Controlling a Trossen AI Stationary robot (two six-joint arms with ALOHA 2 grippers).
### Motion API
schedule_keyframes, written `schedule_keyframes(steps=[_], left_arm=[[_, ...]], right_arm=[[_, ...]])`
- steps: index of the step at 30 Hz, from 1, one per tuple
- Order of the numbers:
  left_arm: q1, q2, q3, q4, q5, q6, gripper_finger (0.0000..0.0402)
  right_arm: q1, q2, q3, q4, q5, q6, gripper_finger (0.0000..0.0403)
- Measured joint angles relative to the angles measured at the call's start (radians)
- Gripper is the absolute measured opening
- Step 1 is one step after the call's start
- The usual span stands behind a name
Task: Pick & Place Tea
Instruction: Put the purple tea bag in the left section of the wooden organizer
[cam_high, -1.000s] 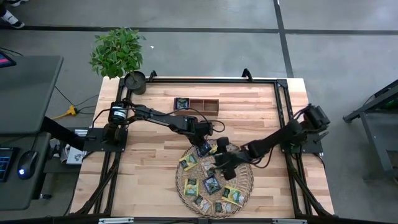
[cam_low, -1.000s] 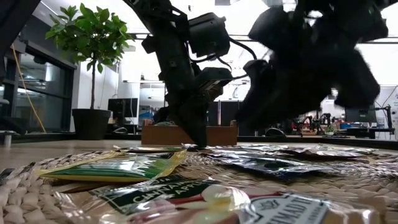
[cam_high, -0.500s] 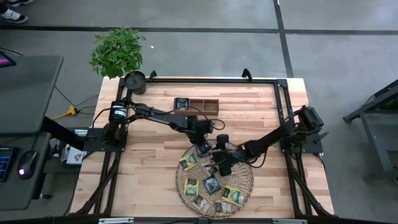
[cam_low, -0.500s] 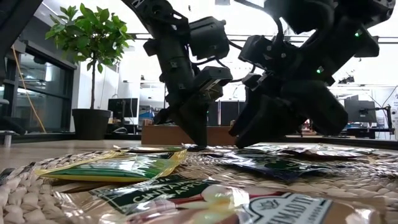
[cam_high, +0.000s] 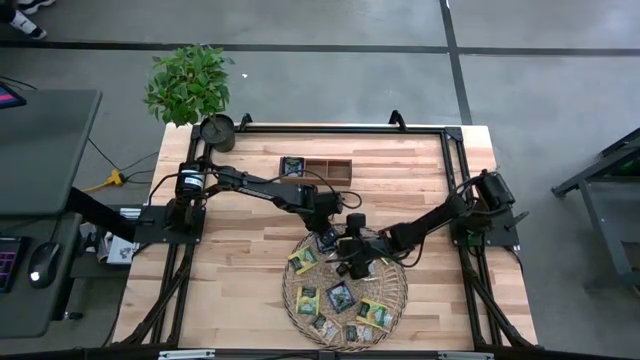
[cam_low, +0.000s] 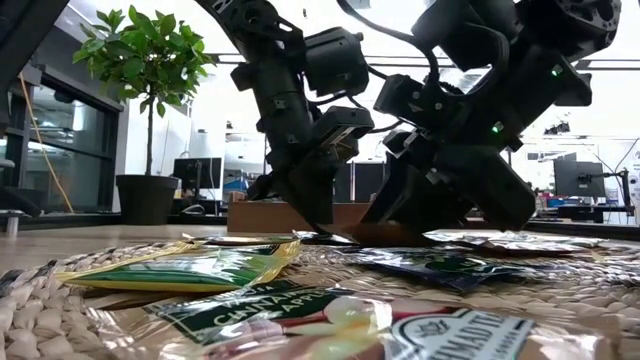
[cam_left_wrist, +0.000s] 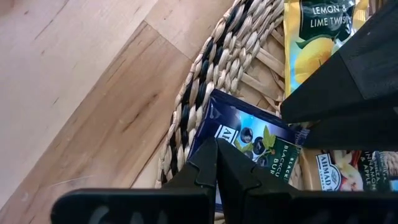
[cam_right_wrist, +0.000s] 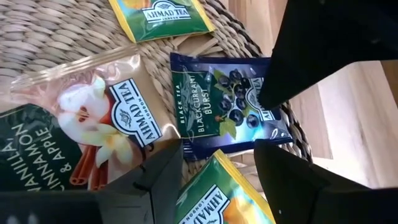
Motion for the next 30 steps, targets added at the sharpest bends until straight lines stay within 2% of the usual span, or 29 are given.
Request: schedule_keyframes(steps=[6,13,21,30], left_arm=[[0.000,0.000,0.000,0.003,0.003,0.000,0.0000],[0.000,0.000,0.000,0.009,0.012,0.000,0.0000],[-0.001,0.000,0.000,0.029,0.033,0.000,0.0000],[-0.001,0.001,0.000,0.023,0.038,0.001,0.0000]], right_arm=[[0.025,0.003,0.000,0.039,-0.059,0.006,0.0197],[0.049,0.005,0.001,0.046,-0.035,0.000,0.0197],[0.020,0.007,0.001,0.036,-0.013,0.002,0.0197],[0.006,0.078,0.006,0.057,-0.019,0.065,0.0197]])
